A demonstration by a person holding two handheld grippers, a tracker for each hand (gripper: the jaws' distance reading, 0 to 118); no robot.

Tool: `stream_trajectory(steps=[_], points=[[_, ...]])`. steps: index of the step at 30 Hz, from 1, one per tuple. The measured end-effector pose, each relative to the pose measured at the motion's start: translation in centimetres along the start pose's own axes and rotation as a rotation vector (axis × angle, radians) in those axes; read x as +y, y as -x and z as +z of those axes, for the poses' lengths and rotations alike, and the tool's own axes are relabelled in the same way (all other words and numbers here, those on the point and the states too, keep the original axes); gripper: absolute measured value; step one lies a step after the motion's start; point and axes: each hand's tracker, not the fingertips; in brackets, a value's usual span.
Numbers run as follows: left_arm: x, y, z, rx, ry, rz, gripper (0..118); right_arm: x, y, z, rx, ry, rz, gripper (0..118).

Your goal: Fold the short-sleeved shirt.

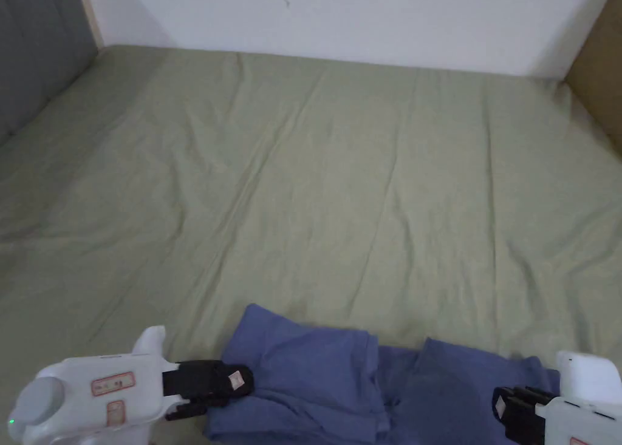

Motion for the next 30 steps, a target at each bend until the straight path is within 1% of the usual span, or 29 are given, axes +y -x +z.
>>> stream_trajectory(steps=[4,8,10,13,15,17,21,22,25,27,28,29,30], points=[[1.8,1.4,6.2,0.152,-0.086,0.007,9,0.1,0.3,-0.2,-0.001,-0.007,0.023,0],[2.7,2.0,10.8,0.248,-0.148,0.019,9,-0.2,0.0,-0.4,0.025,-0.003,-0.006,0],[2.7,1.4,11.8,0.279,-0.162,0.016,9,-0.5,-0.3,-0.5,0.024,0.003,-0.012,0],[2.5,-1.0,11.2,0.307,-0.157,-0.008,9,-0.8,-0.9,-0.5,0.023,0.009,-0.027,0],[2.0,-4.6,9.9,0.359,-0.157,-0.060,9,-1.0,-1.5,-0.3,0.023,0.007,-0.043,0],[1.9,-8.8,8.6,0.385,-0.152,-0.156,9,-1.2,-2.0,-0.2,0.019,0.007,-0.054,0],[2.2,-15.0,4.7,0.375,-0.126,-0.213,9,-1.8,-3.6,0.1,0.030,0.012,-0.077,0],[1.8,-16.9,3.1,0.366,-0.106,-0.286,9,-2.1,-4.0,0.2,0.028,0.011,-0.083,0],[0.5,-20.5,-1.8,0.322,0.000,-0.421,9,-2.9,-5.3,0.7,0.016,0.005,-0.115,0],[-0.9,-22.6,-5.4,0.274,0.050,-0.450,9,-3.3,-6.4,1.2,0.011,0.002,-0.141,0],[-1.4,-23.0,-7.5,0.263,0.101,-0.440,9,-3.4,-6.8,1.5,0.006,-0.002,-0.152,0],[-2.1,-23.3,-9.6,0.274,0.143,-0.418,9,-3.6,-7.2,1.7,0.003,-0.006,-0.159,0],[-2.9,-23.4,-11.8,0.307,0.189,-0.430,9,-3.8,-7.8,1.9,-0.001,-0.010,-0.168,0]])
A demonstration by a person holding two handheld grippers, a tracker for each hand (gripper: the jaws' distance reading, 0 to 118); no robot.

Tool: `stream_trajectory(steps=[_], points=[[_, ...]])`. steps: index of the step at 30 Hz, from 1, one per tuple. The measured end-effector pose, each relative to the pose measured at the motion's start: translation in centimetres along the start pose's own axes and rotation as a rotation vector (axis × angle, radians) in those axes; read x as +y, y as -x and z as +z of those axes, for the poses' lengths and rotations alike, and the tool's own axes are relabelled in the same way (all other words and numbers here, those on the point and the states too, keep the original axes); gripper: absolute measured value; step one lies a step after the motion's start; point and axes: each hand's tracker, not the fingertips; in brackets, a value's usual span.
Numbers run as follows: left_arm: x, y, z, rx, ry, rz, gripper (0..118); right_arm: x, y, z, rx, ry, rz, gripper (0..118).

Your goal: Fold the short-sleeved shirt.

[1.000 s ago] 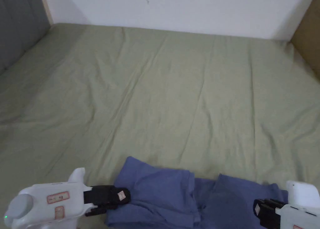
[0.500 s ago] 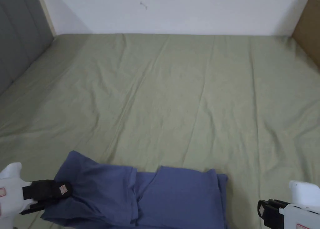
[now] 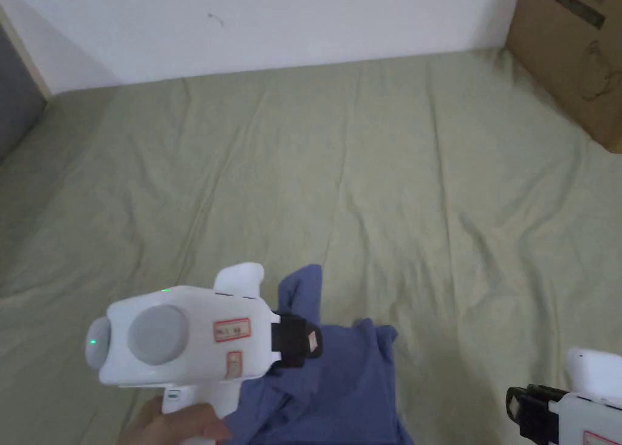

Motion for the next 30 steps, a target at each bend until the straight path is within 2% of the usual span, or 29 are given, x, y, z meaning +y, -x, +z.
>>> stream_trajectory(steps=[3,4,5,7,8,10,12,13,16,17,19,23,24,30], points=[[-0.9,-1.8,-4.6,0.021,0.085,-0.116,10,-0.3,-1.1,0.6,-0.012,-0.016,-0.037,0],[-1.1,-1.9,-6.0,0.021,0.121,-0.133,15,-0.5,-1.6,0.7,-0.014,-0.018,-0.053,0],[-1.3,-1.7,-7.2,0.013,0.159,-0.119,36,-0.6,-2.0,0.7,-0.016,-0.016,-0.067,0],[-1.5,-1.3,-7.9,-0.045,0.168,-0.032,86,-1.0,-2.7,0.8,-0.029,-0.008,-0.082,0],[-1.4,-1.0,-7.4,-0.080,0.150,0.006,96,-1.1,-2.8,0.9,-0.034,-0.006,-0.085,0],[-1.0,-0.2,-5.8,-0.136,0.107,0.033,93,-1.5,-3.1,1.0,-0.041,-0.003,-0.088,0],[-0.5,1.0,-3.5,-0.118,0.053,0.038,91,-1.6,-3.2,0.9,-0.042,0.006,-0.093,0],[-0.3,0.8,-1.8,-0.103,0.011,0.036,85,-1.7,-3.2,0.8,-0.041,0.007,-0.094,0],[-0.2,3.5,0.9,-0.009,-0.068,0.038,22,-1.8,-3.1,0.3,-0.036,0.012,-0.097,0],[-0.4,4.2,1.2,0.020,-0.081,0.070,7,-1.8,-2.9,0.2,-0.032,0.011,-0.096,0],[-0.8,6.1,1.0,0.038,-0.086,0.139,2,-1.6,-2.5,-0.1,-0.020,0.017,-0.085,0],[-2.1,7.5,-1.5,-0.105,-0.079,0.238,0,-1.4,-1.8,-0.4,-0.004,0.015,-0.077,0],[-2.5,7.3,-2.5,-0.144,-0.055,0.227,0,-1.4,-1.7,-0.4,-0.001,0.014,-0.078,0],[-5.3,1.9,-9.1,-0.150,0.144,0.128,0,-1.4,-1.7,-0.2,-0.010,0.024,-0.070,0]])
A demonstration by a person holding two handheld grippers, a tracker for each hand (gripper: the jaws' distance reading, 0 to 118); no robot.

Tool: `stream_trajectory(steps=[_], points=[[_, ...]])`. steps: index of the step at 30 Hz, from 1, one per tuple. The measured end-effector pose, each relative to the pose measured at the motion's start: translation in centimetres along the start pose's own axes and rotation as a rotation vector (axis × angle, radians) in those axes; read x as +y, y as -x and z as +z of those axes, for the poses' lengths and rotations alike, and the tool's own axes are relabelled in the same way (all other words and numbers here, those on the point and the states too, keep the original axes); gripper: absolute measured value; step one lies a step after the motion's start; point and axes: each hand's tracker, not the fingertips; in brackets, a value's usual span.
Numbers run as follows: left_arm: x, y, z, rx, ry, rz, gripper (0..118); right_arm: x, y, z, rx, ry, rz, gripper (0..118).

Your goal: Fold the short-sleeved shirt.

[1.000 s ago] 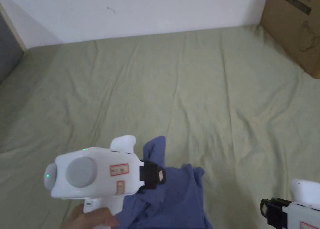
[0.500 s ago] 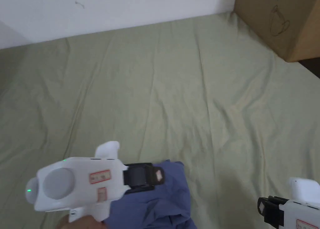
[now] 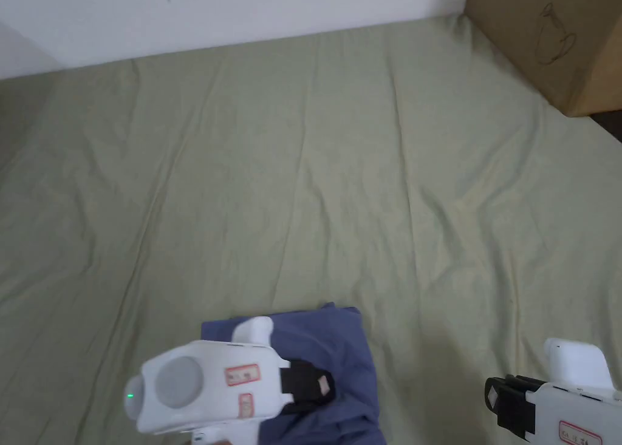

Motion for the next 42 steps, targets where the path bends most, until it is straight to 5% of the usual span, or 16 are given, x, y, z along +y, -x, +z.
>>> stream_trajectory(steps=[9,15,23,29,33,34,37,38,42], points=[[-1.1,-2.6,-4.2,-0.039,0.107,-0.109,0,0.1,-0.4,0.4,-0.022,0.007,-0.006,0],[-0.2,-1.9,3.5,-0.100,-0.078,-0.041,0,1.3,1.0,0.8,-0.003,-0.008,0.028,0],[-0.8,6.0,14.8,-0.008,-0.337,0.088,0,3.8,8.2,-1.2,0.137,-0.002,0.208,0],[-3.7,10.5,16.4,0.023,-0.347,0.184,0,4.1,14.8,-6.1,0.232,0.116,0.319,0],[-4.5,12.3,15.8,-0.028,-0.328,0.226,2,3.7,16.8,-9.6,0.196,0.194,0.350,0],[-4.6,12.6,15.5,-0.043,-0.328,0.236,12,3.6,16.9,-10.3,0.183,0.208,0.360,0],[-4.2,13.7,14.2,-0.079,-0.274,0.247,93,3.4,16.4,-11.6,0.169,0.245,0.336,0],[-4.0,13.9,13.7,-0.092,-0.240,0.248,111,3.5,16.2,-11.6,0.185,0.255,0.297,0],[-2.7,15.5,11.8,-0.132,-0.242,0.246,113,3.7,15.8,-11.4,0.196,0.248,0.274,0]])
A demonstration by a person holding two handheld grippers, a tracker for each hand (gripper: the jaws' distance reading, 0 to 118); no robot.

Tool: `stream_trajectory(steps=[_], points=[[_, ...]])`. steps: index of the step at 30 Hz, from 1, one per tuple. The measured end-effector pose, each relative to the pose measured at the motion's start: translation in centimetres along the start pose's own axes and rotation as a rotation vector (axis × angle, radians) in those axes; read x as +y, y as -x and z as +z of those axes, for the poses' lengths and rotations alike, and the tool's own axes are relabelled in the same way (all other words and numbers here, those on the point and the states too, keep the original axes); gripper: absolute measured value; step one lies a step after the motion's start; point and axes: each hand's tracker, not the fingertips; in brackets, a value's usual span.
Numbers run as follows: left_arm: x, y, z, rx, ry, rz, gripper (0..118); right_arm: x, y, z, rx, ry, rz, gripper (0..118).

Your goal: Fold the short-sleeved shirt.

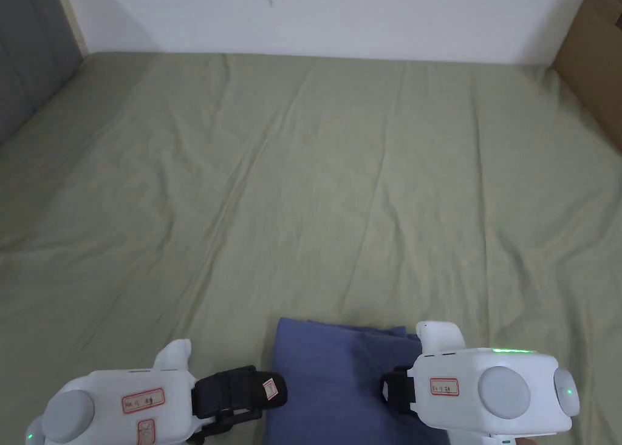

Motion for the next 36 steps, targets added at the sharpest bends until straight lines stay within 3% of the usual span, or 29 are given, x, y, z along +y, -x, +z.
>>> stream_trajectory(steps=[4,10,11,12,13,14,16,17,18,19,21,24,28,36], points=[[1.4,0.5,-2.8,-0.171,0.071,0.083,113,0.0,0.3,-0.1,-0.013,0.001,0.012,0],[3.3,1.6,-5.3,-0.266,0.098,0.127,112,0.0,0.2,0.0,-0.012,0.000,0.003,0],[3.5,1.4,-5.7,-0.271,0.122,0.119,105,0.0,0.1,0.0,-0.011,0.000,0.000,0],[3.6,1.0,-6.3,-0.280,0.130,0.116,84,-0.1,0.2,0.0,-0.011,-0.001,-0.003,0],[3.4,0.7,-6.7,-0.281,0.140,0.105,50,-0.1,0.2,0.0,-0.012,-0.001,-0.006,0],[3.3,0.3,-7.2,-0.257,0.159,0.088,27,-0.1,0.3,0.1,-0.015,-0.002,-0.007,0],[3.0,-0.5,-8.0,0.006,0.191,-0.060,26,-0.1,0.5,0.3,-0.031,-0.006,-0.005,0],[2.8,-0.5,-7.8,-0.035,0.198,-0.073,26,-0.1,0.5,0.4,-0.027,-0.007,-0.003,0],[3.1,-0.3,-7.4,-0.167,0.176,0.006,25,-0.1,0.7,0.6,-0.033,-0.011,-0.003,0],[3.4,-0.2,-7.0,-0.156,0.192,0.052,25,-0.1,0.8,0.9,-0.034,-0.016,-0.004,0],[3.8,-0.1,-5.7,-0.105,0.171,-0.027,25,0.0,1.1,1.4,-0.016,-0.031,-0.017,0],[5.0,0.2,-2.8,-0.059,0.141,-0.034,25,0.3,1.5,2.2,0.024,-0.045,-0.039,0],[7.6,1.2,4.8,0.030,0.050,-0.084,25,0.5,1.8,2.3,0.038,-0.055,-0.044,0],[16.1,7.1,19.5,0.591,-0.008,-0.122,24,0.1,1.6,1.1,0.000,-0.028,-0.056,0]])
